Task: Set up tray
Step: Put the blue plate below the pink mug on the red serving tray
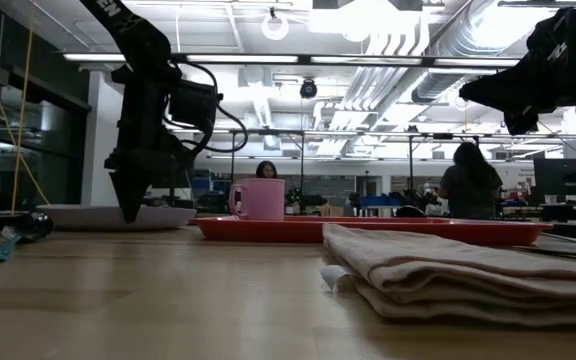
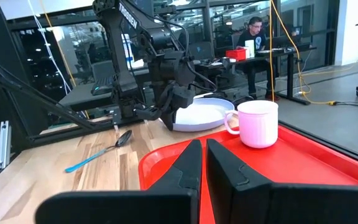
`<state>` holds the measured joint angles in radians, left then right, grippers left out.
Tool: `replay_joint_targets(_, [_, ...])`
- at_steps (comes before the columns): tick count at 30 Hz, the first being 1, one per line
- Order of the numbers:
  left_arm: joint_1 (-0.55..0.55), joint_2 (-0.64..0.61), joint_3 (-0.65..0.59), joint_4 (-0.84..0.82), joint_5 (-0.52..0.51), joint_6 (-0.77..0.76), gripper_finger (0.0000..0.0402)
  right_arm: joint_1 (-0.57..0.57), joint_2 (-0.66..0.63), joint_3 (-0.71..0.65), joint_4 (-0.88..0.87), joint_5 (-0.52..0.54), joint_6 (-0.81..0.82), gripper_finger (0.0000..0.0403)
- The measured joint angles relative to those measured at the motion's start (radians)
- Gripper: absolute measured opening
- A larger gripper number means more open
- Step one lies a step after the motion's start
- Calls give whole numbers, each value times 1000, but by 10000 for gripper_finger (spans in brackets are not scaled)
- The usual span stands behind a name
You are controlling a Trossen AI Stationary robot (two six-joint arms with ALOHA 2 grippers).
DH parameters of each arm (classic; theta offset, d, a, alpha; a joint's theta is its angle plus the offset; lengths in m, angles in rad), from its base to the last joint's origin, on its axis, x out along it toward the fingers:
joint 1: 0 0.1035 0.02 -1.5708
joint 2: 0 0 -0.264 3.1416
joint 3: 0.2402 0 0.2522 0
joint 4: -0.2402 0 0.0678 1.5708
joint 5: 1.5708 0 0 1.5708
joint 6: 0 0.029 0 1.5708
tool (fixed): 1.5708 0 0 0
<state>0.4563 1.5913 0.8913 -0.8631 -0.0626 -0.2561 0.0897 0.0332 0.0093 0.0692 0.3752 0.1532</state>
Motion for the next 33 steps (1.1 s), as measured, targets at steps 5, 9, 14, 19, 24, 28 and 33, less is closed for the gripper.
replay_joint_targets(5, [0, 1, 0, -3, 0, 0, 12, 0, 0, 0, 0, 0, 1, 0])
replay_joint_targets(9, [0, 1, 0, -3, 0, -4, 12, 0, 0, 0, 0, 0, 2, 0])
replay_joint_targets(14, [0, 2, 1, -6, 1, -4, 12, 0, 0, 0, 0, 0, 2, 0])
replay_joint_targets(19, [1, 4, 30, -39, 1, 1, 12, 0, 0, 0, 0, 0, 3, 0])
replay_joint_targets(24, [2, 5, 78, -101, -14, 14, 12, 0, 0, 0, 0, 0, 3, 0])
replay_joint_targets(28, [2, 5, 106, -162, -25, 17, 12, 0, 0, 0, 0, 0, 3, 0])
replay_joint_targets(33, [4, 5, 129, -249, -53, 1, 12, 0, 0, 0, 0, 0, 3, 0])
